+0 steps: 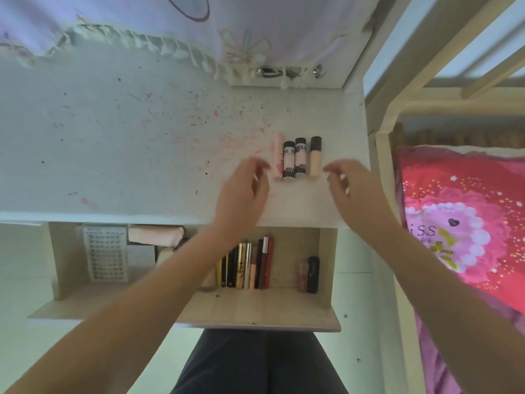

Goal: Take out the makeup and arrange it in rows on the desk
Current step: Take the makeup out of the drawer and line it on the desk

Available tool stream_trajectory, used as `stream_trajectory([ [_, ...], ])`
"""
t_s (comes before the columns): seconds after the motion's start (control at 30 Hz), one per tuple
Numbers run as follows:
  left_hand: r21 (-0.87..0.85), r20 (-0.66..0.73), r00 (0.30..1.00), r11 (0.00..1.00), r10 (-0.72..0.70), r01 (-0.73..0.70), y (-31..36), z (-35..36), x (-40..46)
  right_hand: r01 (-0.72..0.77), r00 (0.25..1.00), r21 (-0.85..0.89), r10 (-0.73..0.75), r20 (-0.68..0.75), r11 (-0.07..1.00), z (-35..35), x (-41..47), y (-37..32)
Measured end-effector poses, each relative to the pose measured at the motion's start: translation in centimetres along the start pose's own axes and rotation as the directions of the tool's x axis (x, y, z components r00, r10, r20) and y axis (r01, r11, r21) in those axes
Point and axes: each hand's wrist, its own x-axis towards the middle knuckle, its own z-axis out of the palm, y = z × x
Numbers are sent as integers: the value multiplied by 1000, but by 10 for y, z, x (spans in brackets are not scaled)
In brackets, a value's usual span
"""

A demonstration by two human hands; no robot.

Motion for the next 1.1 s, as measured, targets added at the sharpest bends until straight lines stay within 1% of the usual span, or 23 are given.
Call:
stream_trajectory([
  [0.03, 20, 87, 996, 999, 30, -32, -7, 3, -28, 19, 999, 33, -20, 41, 999, 6, -25, 2],
  [0.07, 76, 198, 979, 995, 42, -58, -16, 8, -53, 26, 993, 43, -31, 112, 999, 17, -50, 5],
  [0.1, 155, 308, 951, 984, 37, -88, -29, 16, -73, 24, 975, 5, -24, 219, 1000, 31, -71, 10],
  [0.13, 235, 398, 917, 965, 13, -115, -43, 26, -86, 20, 938, -77, 8, 346, 997, 46, -88, 17],
  [0.17, 311, 464, 885, 941, -30, -131, -57, 36, -92, 19, 884, -185, 70, 462, 983, 63, -101, 26],
  [0.2, 381, 507, 859, 913, -76, -145, -67, 46, -93, 19, 824, -287, 147, 547, 958, 78, -108, 33],
  [0.23, 450, 530, 840, 877, -111, -168, -75, 54, -90, 17, 774, -360, 215, 595, 933, 90, -111, 38],
  [0.27, 521, 546, 826, 829, -140, -203, -80, 62, -86, 13, 743, -411, 266, 615, 912, 98, -111, 41],
  [0.33, 639, 563, 804, 718, -193, -275, -86, 75, -79, 30, 710, -494, 329, 622, 869, 111, -109, 46],
  [0.4, 706, 575, 790, 619, -216, -345, -89, 84, -76, 72, 696, -562, 362, 620, 824, 121, -106, 47],
  [0.47, 729, 593, 781, 543, -198, -416, -89, 87, -77, 101, 687, -613, 391, 613, 784, 127, -105, 44],
  [0.53, 727, 609, 779, 498, -150, -473, -91, 88, -82, 125, 689, -636, 395, 608, 761, 130, -106, 44],
  [0.6, 718, 617, 778, 487, -116, -497, -94, 86, -90, 125, 711, -622, 368, 599, 773, 131, -109, 47],
  [0.67, 703, 636, 763, 494, -113, -512, -95, 84, -95, 111, 726, -585, 337, 599, 803, 129, -111, 50],
  [0.7, 698, 645, 754, 497, -124, -515, -95, 84, -98, 101, 718, -568, 336, 610, 817, 129, -112, 52],
  [0.8, 712, 622, 772, 503, -128, -490, -96, 81, -95, 69, 700, -540, 345, 626, 839, 127, -105, 56],
  [0.93, 719, 602, 795, 484, -75, -499, -92, 83, -82, 122, 648, -583, 380, 660, 803, 132, -104, 61],
  [1.0, 708, 602, 796, 503, -61, -496, -88, 86, -75, 100, 671, -601, 392, 629, 793, 134, -107, 61],
  [1.07, 696, 595, 802, 538, -63, -474, -83, 87, -71, 5, 696, -586, 419, 584, 810, 133, -107, 60],
  [1.1, 687, 588, 805, 572, -74, -449, -82, 87, -70, -32, 701, -573, 427, 572, 819, 133, -106, 60],
])
